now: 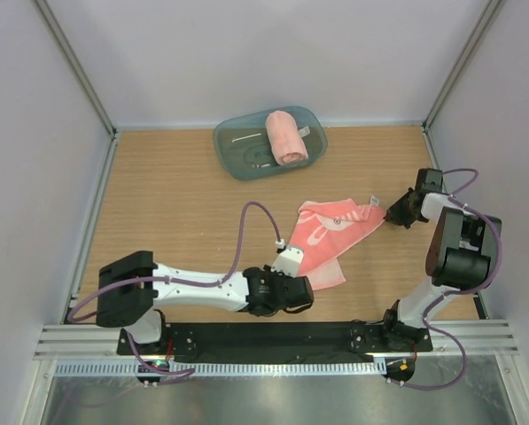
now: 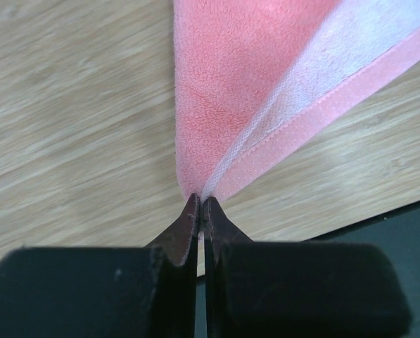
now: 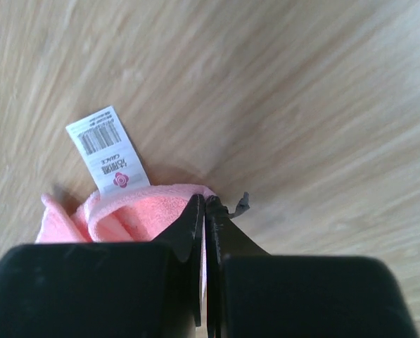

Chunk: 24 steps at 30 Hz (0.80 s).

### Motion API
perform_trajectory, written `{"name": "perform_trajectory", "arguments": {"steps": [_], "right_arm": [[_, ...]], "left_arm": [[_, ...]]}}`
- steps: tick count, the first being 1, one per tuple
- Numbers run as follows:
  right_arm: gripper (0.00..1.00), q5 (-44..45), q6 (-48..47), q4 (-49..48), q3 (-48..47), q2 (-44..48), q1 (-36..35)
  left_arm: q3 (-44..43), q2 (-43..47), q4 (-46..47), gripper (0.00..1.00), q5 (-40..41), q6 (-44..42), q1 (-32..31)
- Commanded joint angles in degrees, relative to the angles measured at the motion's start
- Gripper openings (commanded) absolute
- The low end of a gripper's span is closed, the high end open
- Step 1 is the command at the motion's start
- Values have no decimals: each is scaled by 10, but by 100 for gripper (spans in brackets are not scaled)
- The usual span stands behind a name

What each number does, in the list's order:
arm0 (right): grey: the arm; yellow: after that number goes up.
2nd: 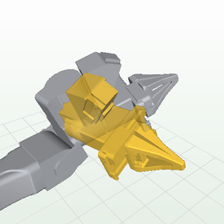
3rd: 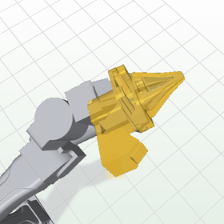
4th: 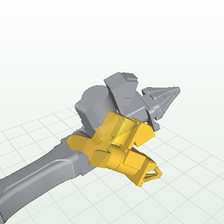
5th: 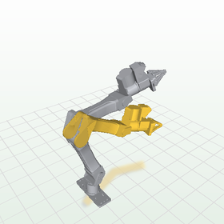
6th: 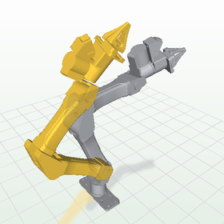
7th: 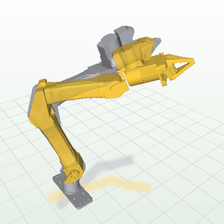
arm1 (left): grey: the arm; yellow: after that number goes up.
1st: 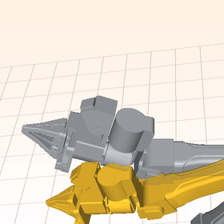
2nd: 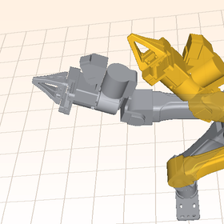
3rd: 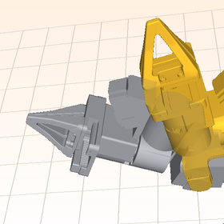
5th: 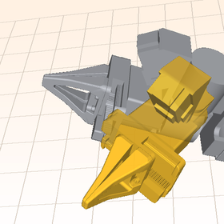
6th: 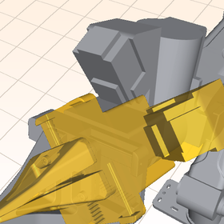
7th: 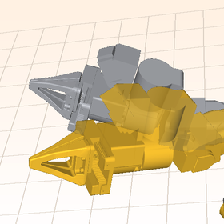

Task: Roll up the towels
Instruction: Flatten the towel

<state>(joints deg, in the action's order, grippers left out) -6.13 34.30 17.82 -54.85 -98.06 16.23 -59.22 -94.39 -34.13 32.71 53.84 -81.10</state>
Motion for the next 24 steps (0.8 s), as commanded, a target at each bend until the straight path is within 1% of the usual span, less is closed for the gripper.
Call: {"name": "perform_trajectory", "arguments": {"steps": [1,2,4,5,6,7,8,9,10,11,12,13,14,16,17,18,20,21,22,24], "right_arm": [[1,-48,4,19,35,66,-4],[1,-59,6,38,39,114,-3],[1,-74,9,64,43,165,-4],[1,-86,7,99,42,195,-4],[1,-89,5,119,41,250,-4],[1,-88,-8,140,37,283,-4],[1,-77,-15,185,34,312,-5],[1,-76,-23,205,34,371,-5],[1,-74,-38,228,33,398,-6],[1,-73,-42,254,30,423,-5],[1,-90,-43,292,30,476,-5],[1,-98,-41,314,26,499,-5],[1,-108,-31,357,19,523,-5],[1,-126,-14,388,-1,584,-16],[1,-127,-1,401,-9,599,-22],[1,-129,7,425,-27,606,-47],[1,-136,26,437,-42,625,-60],[1,-152,57,431,-46,626,-65],[1,-207,74,413,-42,626,-69],[1,-248,140,338,-31,608,-69]], "left_arm": [[-9,58,-51,0,43,12,0],[-11,70,-64,0,46,13,0],[-10,118,-99,0,47,19,0],[-7,139,-110,0,47,19,0],[-6,159,-135,0,46,17,-1],[-5,199,-148,0,42,14,-1],[-5,218,-160,0,32,7,-1],[-7,234,-190,0,28,5,-2],[-8,270,-208,0,27,5,-4],[-10,287,-224,0,26,4,-6],[-13,306,-254,0,23,5,-13],[-14,323,-269,0,22,4,-18],[-17,358,-283,0,22,6,-21],[-25,392,-309,0,15,6,-26],[-28,428,-313,0,10,3,-27],[-33,443,-321,0,6,-3,-27],[-52,473,-329,0,-7,-11,-27],[-57,499,-324,0,-17,-27,-27],[-62,511,-315,0,-26,-39,-27],[-64,538,-293,0,-38,-50,-27]]}}
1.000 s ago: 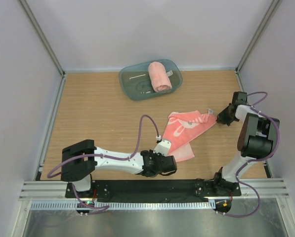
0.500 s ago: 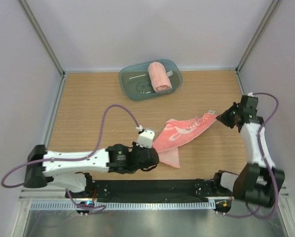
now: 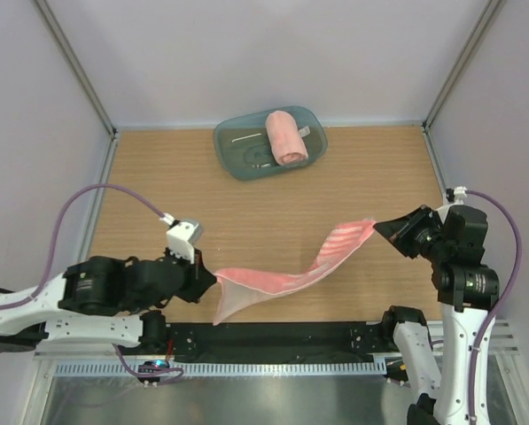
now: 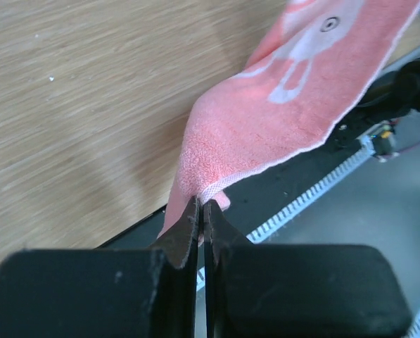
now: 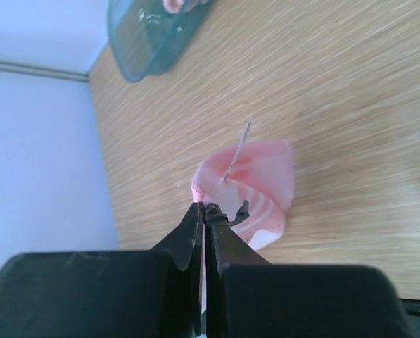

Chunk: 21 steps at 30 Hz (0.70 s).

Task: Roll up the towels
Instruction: Flatten the towel

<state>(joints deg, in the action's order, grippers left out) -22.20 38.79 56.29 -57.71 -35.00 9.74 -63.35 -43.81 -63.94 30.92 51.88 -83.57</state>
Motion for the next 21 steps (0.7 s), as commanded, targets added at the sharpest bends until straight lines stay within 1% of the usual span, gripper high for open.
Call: {"name": "perform_trajectory", "arguments": {"steps": [1,2,3,4,6,7,10,11,14,19,21], "right_arm": [[1,-96,118,-77,14,-27,-4],[1,-106,130,-102,17,-41,-4],[1,-108,132,-96,10,-48,-4],[1,-101,119,-81,-19,-52,-4],[1,-51,98,-27,-54,-42,-4],[1,-34,81,-6,-90,-38,-4],[1,-21,51,56,-131,-33,-4],[1,-19,44,85,-137,-34,-4],[1,17,18,132,-155,-25,-4],[1,122,1,174,-228,-2,-9],[1,143,-6,183,-245,-8,-9]], "left_arm": [[-26,37,9,0,-20,-35,-2],[-35,39,12,0,-21,-39,-2],[-42,40,5,0,-22,-40,-2],[-51,36,-4,0,-23,-38,-2],[-66,38,-30,0,-16,-32,-2],[-66,47,-39,0,-10,-27,-1],[-52,76,-59,0,11,-13,-2],[-50,85,-61,0,14,-9,-2],[-46,108,-60,0,19,-9,-2],[-37,110,-38,0,1,-35,-2],[-32,101,-34,0,7,-42,-2]]}}
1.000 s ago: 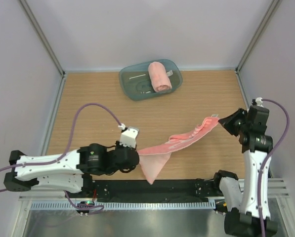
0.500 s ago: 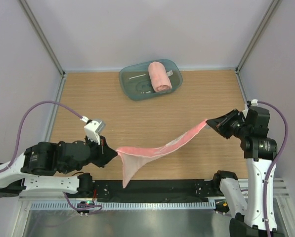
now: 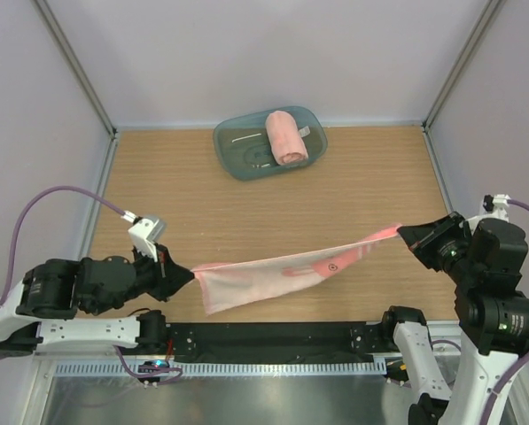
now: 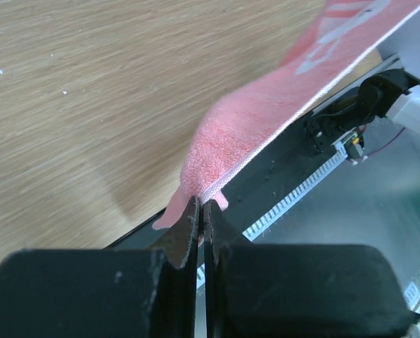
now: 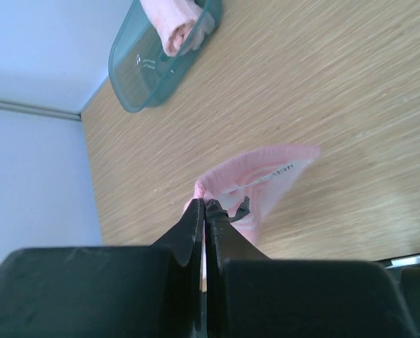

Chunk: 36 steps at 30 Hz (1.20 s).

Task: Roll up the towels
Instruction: Flatten the towel

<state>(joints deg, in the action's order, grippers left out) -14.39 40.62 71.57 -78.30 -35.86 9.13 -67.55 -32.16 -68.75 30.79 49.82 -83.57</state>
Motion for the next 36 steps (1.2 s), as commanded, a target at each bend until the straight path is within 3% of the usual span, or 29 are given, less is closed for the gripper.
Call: {"name": "perform_trajectory", "arguments": {"steps": [1,6,11,13,14,15,16,17,19,20,23,26,35,36], "right_arm": [[1,67,-26,26,-40,-2,-3],[1,11,-21,-59,64,-68,-3],[1,-9,-16,-193,158,-155,-3],[1,1,-20,-231,191,-213,-3],[1,2,-20,-264,205,-237,-4],[1,3,-21,-278,211,-260,-6],[1,5,-19,-298,220,-310,-8],[1,5,-13,-341,227,-332,-9],[1,15,-9,-378,240,-382,-22],[1,16,-7,-404,238,-433,-27],[1,27,-4,-441,221,-511,-49],[1,32,2,-453,188,-560,-67],[1,53,0,-419,38,-681,-88],[6,39,-1,-418,14,-692,-88]], "left_arm": [[12,-19,17,0,14,-28,-2],[5,-54,24,0,128,13,-2],[0,-147,39,0,152,-5,9],[14,-196,55,0,119,-39,67],[44,-204,101,0,48,-88,150],[63,-210,135,0,47,-115,202],[87,-214,171,0,-64,-132,256],[105,-225,227,0,-107,-147,352],[143,-250,265,1,-200,-153,428],[148,-282,288,0,-212,-156,473],[123,-352,300,0,-217,-159,514],[77,-401,284,0,-157,-161,518],[0,-547,276,0,-130,-196,587],[-13,-555,274,0,-128,-199,596]]}}
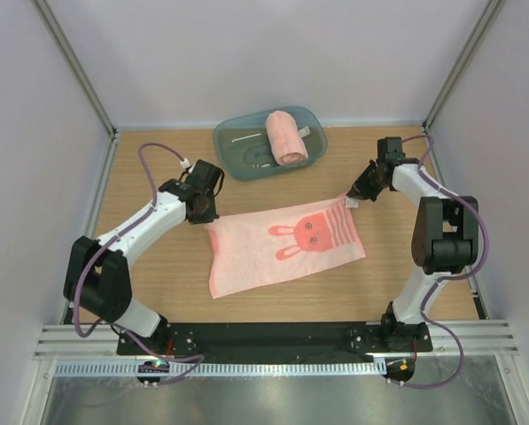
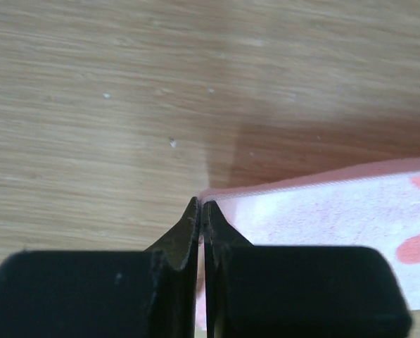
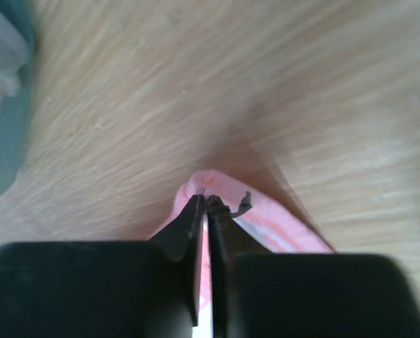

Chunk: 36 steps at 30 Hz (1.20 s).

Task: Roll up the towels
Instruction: Flatten the towel

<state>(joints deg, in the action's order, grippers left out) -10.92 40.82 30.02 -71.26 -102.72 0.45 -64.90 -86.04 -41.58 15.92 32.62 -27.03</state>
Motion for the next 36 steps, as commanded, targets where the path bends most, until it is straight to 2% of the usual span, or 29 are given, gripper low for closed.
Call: {"name": "perform_trajectory", "arguments": {"steps": [1,2,3,4,5,6,7,10,13,15,20,24,28,31,32,34,35,36], "right_arm": [[17,-6,-6,-1,-67,-39,-1],[34,-14,-14,1,-77,-44,-1],[62,-23,-20,1,-93,-47,-1],[72,-16,-25,19,-102,-44,-1],[80,-3,-37,28,-109,-38,-1],[86,15,-40,34,-110,-30,1],[87,26,-43,45,-107,-21,3],[89,48,-47,43,-56,35,23],[89,49,-56,30,21,91,46],[89,47,-70,26,65,115,51],[87,18,-99,19,128,111,51],[75,-16,-106,-4,176,85,50],[70,-27,-99,-29,222,95,45],[58,-31,-100,-35,250,105,36],[50,-31,-101,-34,262,108,34],[41,-33,-99,-38,274,115,25],[32,-37,-86,-43,288,128,21],[28,-40,-81,-49,296,136,18]], "left_arm": [[-49,-37,-3,1,25,-29,38],[-55,-44,-12,10,24,-31,56],[-60,-51,-16,17,17,-30,66],[-73,-55,-20,34,5,-28,74],[-79,-60,-30,42,3,-28,85],[-86,-60,-35,47,6,-31,87],[-96,-58,-49,51,12,-33,86],[-95,-28,-64,54,15,-30,86],[-45,38,-67,53,-2,-6,80],[17,98,-59,52,-35,11,73],[143,201,-39,50,-73,96,5],[226,252,-7,47,-105,136,-33],[242,268,-4,45,-102,148,-57],[248,276,-4,44,-103,158,-67],[250,279,-3,44,-103,162,-69],[260,285,1,44,-104,173,-70],[263,293,3,44,-103,176,-71],[268,296,5,43,-100,181,-71]]}}
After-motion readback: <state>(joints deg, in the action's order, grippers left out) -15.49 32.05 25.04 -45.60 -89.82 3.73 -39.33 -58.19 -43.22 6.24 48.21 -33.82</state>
